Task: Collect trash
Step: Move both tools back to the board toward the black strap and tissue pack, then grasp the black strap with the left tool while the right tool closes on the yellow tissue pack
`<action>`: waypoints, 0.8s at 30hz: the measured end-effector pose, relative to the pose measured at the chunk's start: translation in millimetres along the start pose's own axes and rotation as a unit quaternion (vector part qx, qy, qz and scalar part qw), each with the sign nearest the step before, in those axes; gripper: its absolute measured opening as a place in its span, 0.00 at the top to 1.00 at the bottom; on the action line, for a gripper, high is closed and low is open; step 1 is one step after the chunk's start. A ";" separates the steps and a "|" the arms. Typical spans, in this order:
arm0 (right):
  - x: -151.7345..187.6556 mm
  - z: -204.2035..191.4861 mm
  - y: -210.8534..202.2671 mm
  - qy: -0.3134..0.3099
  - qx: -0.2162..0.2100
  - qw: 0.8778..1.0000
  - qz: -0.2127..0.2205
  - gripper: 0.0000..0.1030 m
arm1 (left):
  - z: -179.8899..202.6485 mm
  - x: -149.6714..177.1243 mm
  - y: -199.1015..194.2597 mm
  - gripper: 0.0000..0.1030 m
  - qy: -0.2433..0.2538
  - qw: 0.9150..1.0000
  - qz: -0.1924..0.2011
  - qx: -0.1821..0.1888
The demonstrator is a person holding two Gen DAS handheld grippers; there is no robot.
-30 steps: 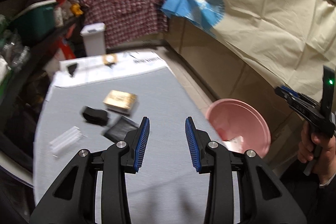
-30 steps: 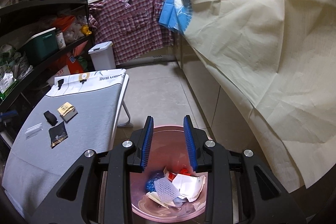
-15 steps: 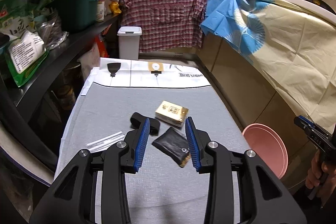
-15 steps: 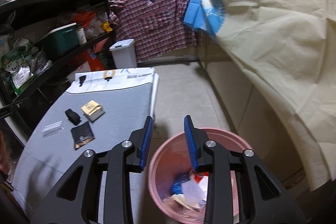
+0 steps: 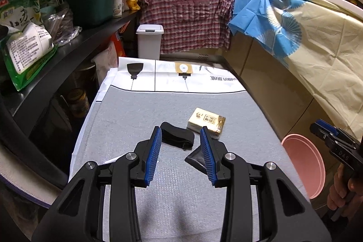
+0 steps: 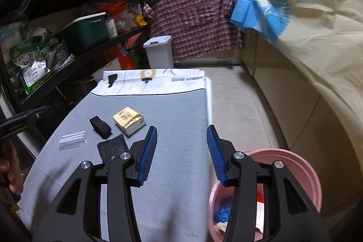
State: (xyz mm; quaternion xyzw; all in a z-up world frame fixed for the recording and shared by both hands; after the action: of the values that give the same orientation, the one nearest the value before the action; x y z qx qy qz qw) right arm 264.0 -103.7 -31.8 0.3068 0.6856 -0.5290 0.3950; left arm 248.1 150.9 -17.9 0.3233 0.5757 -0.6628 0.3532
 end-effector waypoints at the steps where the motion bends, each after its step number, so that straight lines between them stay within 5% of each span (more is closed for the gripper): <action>1: 0.2 -4.2 5.2 0.000 -0.005 1.000 0.000 0.54 | -0.9 1.5 2.4 0.66 0.000 1.000 -0.002 -0.001; 13: 4.0 -52.5 61.8 -0.034 -0.053 0.998 -0.007 0.53 | -18.6 9.5 33.9 0.66 -0.003 1.000 -0.017 -0.024; 24: 4.8 -81.2 102.3 -0.042 -0.094 0.994 -0.030 0.41 | -49.9 17.2 62.2 0.66 -0.048 0.998 -0.030 -0.032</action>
State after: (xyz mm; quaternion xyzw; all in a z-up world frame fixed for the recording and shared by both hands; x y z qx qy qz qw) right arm 329.8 0.7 -75.0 0.2255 0.7239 -0.4861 0.4346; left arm 292.2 193.3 -71.9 0.2627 0.5880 -0.6692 0.3707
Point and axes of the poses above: each gripper's, at about its wrist camera, not at the fingertips, and y roughly the way its jaws point, z to its right, x to its underside, the point moved 8 cm from there along y, roughly the way its jaws point, and after that the axes turned 5 degrees about z, right-handed, at the moved point
